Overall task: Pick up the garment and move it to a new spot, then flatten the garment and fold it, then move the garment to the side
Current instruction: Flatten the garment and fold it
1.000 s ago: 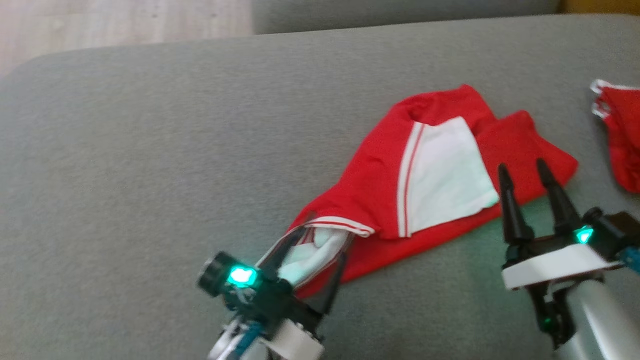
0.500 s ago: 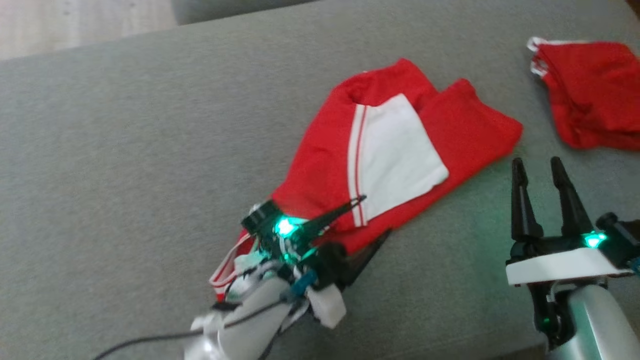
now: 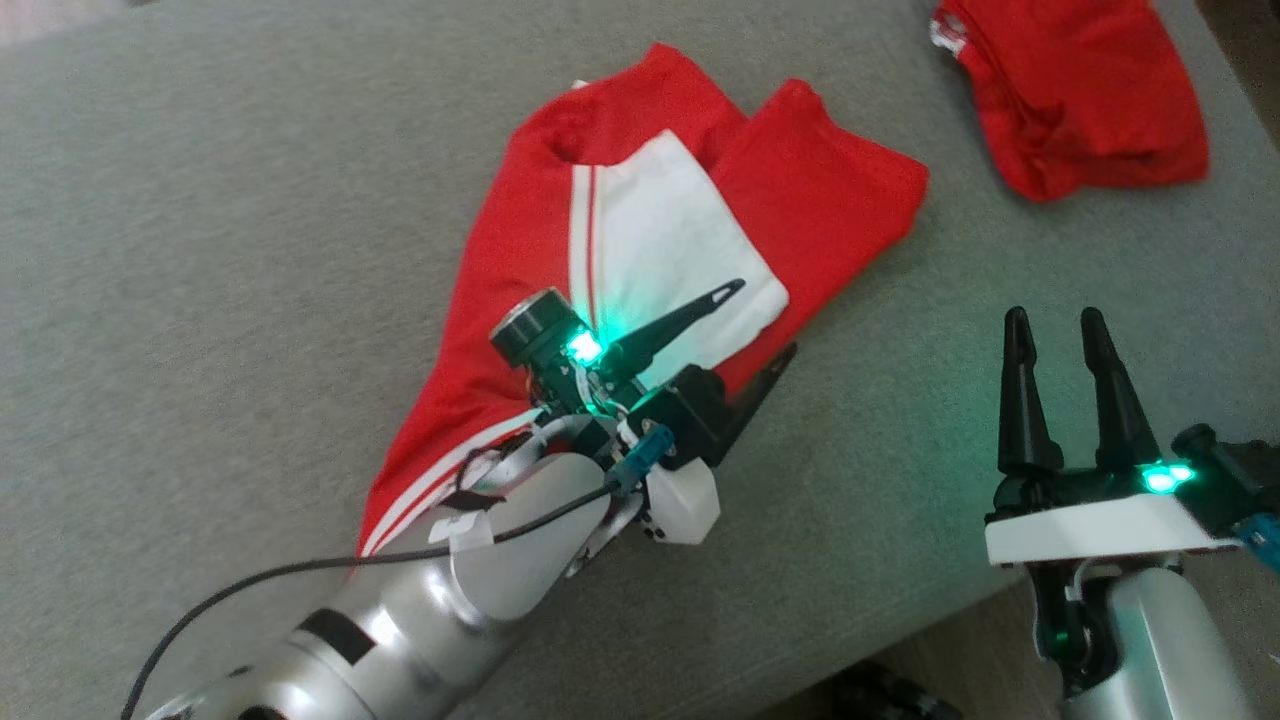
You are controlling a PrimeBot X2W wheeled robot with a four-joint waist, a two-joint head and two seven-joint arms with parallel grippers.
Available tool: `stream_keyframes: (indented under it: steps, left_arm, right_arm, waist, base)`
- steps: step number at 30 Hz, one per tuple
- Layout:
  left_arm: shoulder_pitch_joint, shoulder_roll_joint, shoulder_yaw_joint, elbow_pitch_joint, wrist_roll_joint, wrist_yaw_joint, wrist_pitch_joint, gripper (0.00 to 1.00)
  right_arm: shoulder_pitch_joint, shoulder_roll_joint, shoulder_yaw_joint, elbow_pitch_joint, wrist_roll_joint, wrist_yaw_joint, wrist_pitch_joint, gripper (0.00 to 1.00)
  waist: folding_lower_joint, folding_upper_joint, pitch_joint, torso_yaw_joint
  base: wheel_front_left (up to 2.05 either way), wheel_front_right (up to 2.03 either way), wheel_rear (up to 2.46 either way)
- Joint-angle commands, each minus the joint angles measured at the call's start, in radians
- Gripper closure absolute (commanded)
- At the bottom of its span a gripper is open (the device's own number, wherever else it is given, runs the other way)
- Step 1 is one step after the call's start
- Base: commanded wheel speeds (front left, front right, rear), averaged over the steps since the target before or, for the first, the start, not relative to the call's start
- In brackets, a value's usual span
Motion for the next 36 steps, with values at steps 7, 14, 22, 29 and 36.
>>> stream_keyframes:
  steps: [7,14,22,29,36]
  left_arm:
    - [-0.084,-0.004,-0.024,0.062,-0.063,0.044,-0.012,0.0]
    - [-0.117,-0.004,-0.059,0.113,-0.116,0.065,-0.037,0.0]
    - [-0.143,-0.004,-0.102,0.136,-0.168,0.072,-0.064,1.0]
    - [-0.198,-0.004,-0.096,0.127,-0.198,0.094,-0.101,1.0]
    - [-0.393,0.202,-0.027,0.115,-0.164,0.098,-0.089,1.0]
  right_arm:
    - [-0.009,0.007,0.017,-0.036,0.006,-0.001,-0.006,0.0]
    - [-0.008,0.011,0.016,-0.04,0.004,-0.001,-0.006,0.0]
    - [-0.01,0.013,0.015,-0.044,0.001,-0.001,-0.006,0.0]
    - [0.005,0.014,0.001,-0.043,-0.005,-0.001,-0.006,0.0]
    - [0.015,0.014,-0.005,-0.051,-0.016,-0.001,-0.006,0.0]
  waist:
    - [-0.0002,0.0,0.049,-0.059]
    - [-0.0002,0.0,0.056,-0.061]
    - [-0.0002,0.0,0.055,-0.054]
    - [-0.0002,0.0,0.03,-0.014]
    - [-0.0002,0.0,0.016,0.032]
  base:
    - [0.0,0.0,0.0]
    - [0.0,0.0,0.0]
    - [0.0,0.0,0.0]
    - [0.0,0.0,0.0]
    - [0.0,0.0,0.0]
